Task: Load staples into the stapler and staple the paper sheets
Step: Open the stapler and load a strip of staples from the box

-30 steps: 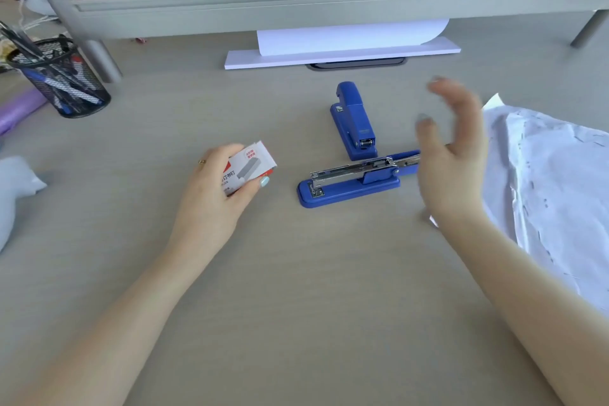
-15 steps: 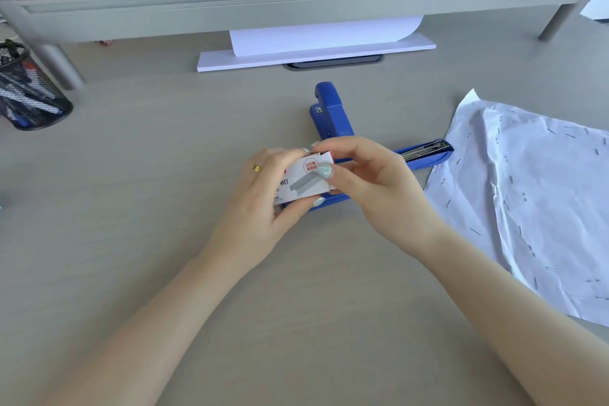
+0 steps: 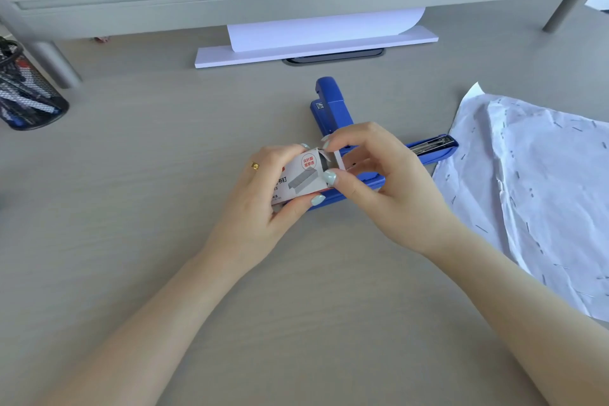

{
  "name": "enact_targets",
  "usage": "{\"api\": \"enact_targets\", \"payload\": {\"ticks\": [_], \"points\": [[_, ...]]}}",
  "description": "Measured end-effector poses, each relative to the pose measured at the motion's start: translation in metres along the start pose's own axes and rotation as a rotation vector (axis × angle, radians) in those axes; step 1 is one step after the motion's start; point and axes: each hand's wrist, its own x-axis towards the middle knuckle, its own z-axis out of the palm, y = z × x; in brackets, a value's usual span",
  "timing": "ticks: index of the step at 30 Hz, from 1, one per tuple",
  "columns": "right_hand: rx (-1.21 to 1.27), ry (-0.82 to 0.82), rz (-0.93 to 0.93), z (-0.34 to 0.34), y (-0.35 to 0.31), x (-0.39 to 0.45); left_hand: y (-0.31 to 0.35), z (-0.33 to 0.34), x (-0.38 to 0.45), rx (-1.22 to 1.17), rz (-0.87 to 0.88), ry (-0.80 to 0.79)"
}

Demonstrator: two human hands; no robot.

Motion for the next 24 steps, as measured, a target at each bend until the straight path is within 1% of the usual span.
{"api": "enact_targets", "payload": {"ticks": [3, 7, 11, 18, 24], "points": [[0.016, 0.057, 0.002, -0.004, 0.003, 0.001, -0.001, 0.000, 0.000, -0.025, -0.015, 0.010], [-0.163, 0.040, -0.100, -0.006, 0.012, 0.001, -0.002, 0.000, 0.000, -0.035, -0.025, 0.021], [-0.182, 0.057, -0.110, -0.002, 0.014, 0.001, -0.002, -0.001, 0.000, -0.066, -0.058, 0.046], [-0.095, 0.059, -0.009, 0.002, 0.009, 0.001, -0.002, -0.001, -0.002, -0.059, -0.061, 0.006], [0.000, 0.050, 0.042, 0.003, 0.006, 0.000, 0.000, 0.000, -0.001, -0.061, -0.065, -0.006]]}}
